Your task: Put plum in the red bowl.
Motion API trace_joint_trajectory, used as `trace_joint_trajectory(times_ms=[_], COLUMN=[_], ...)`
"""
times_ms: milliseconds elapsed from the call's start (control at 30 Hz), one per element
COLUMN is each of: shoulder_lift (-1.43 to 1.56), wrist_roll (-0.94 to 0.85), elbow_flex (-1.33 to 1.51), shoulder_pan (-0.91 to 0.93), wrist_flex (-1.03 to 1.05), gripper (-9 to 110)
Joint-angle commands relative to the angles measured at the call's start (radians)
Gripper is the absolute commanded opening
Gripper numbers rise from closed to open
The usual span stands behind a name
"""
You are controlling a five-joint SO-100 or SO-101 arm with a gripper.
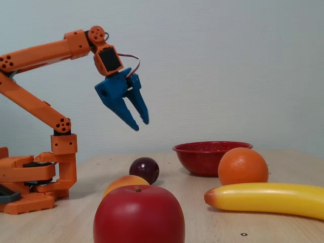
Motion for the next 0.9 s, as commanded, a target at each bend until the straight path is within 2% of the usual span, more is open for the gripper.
trace_joint_trajectory(times_ms=[0,267,433,633,867], shoulder_lift=[-0.012,-0.149,-0.239,-0.331,-0.449], wrist_roll=[-0.08,-0.304,-0.379,-0.558,-0.601], elbow_flex=[-0.032,-0.046,-0.069,-0.115,-0.181], shoulder_pan=[-0.02,0.026,0.025,0.038,0.031], wrist_flex=[0.003,0.143,0.16,0.221,0.218], gripper=[22,41,43,46,47])
